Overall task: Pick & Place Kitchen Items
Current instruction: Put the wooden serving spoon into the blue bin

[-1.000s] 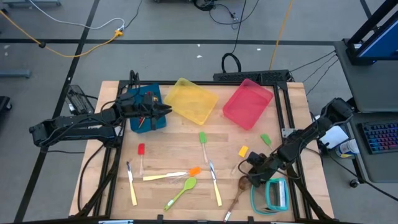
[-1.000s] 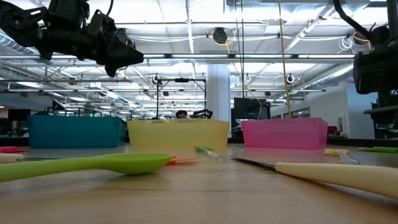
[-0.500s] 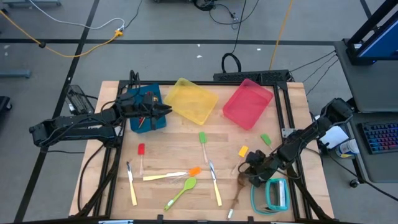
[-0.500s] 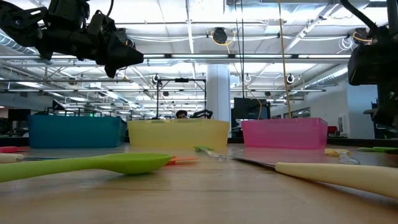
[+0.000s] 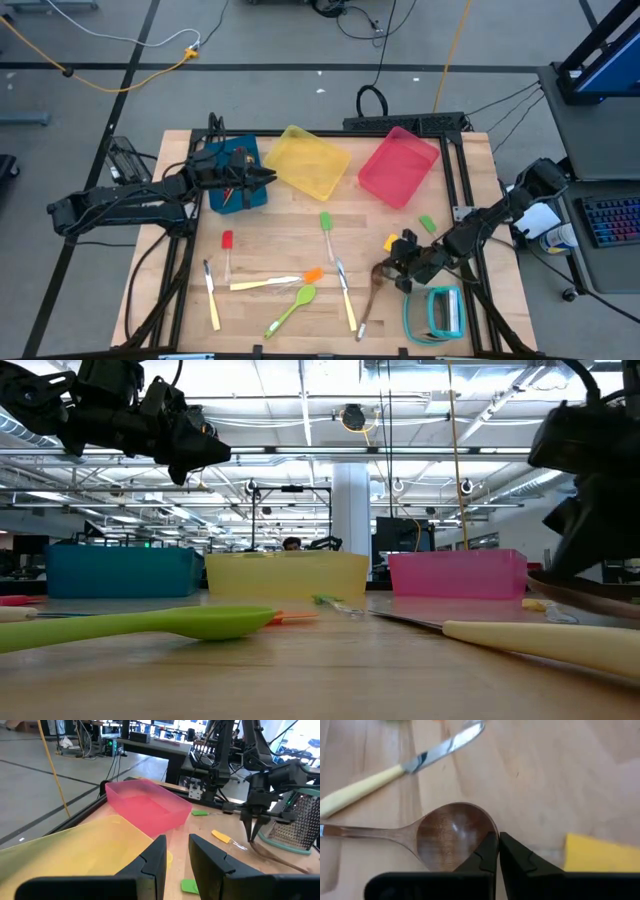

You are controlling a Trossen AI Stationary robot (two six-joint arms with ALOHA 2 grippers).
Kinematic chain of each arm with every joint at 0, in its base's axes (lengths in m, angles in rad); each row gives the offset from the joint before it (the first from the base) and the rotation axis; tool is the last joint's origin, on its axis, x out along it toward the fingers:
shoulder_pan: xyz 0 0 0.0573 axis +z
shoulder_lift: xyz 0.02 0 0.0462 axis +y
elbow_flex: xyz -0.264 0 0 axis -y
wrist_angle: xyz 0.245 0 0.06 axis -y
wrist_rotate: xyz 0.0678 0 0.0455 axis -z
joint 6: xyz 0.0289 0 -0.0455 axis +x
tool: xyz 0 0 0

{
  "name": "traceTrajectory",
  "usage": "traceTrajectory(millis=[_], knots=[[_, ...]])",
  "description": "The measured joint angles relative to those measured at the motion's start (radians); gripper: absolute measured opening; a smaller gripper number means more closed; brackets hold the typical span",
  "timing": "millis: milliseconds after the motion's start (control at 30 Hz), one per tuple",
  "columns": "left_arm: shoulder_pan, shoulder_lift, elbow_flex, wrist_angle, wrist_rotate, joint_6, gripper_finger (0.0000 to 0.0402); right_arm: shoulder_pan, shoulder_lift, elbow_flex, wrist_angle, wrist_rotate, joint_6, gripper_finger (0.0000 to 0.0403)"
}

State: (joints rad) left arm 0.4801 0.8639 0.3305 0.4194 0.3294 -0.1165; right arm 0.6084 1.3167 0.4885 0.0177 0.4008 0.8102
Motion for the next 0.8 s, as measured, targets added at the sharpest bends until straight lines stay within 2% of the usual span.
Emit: traceTrajectory(millis=[300, 500, 633, 800], knots=[[-0.006, 0.000, 0.000, 0.000, 0.000, -0.048, 0.0086, -0.095, 0.000, 0.000, 0.032, 0.049, -0.126, 0.0000], [-0.074, 0.014, 0.000, 0.008, 0.000, -0.077, 0.0085, -0.161, 0.000, 0.000, 0.038, 0.079, -0.182, 0.0001], [-0.140, 0.079, -0.001, 0.084, 0.000, -0.081, 0.0086, -0.194, 0.000, 0.000, 0.040, 0.121, -0.222, 0.0001], [-0.213, 0.233, -0.001, 0.253, 0.000, -0.082, 0.0086, -0.234, 0.000, 0.000, 0.050, 0.126, -0.251, 0.0001]])
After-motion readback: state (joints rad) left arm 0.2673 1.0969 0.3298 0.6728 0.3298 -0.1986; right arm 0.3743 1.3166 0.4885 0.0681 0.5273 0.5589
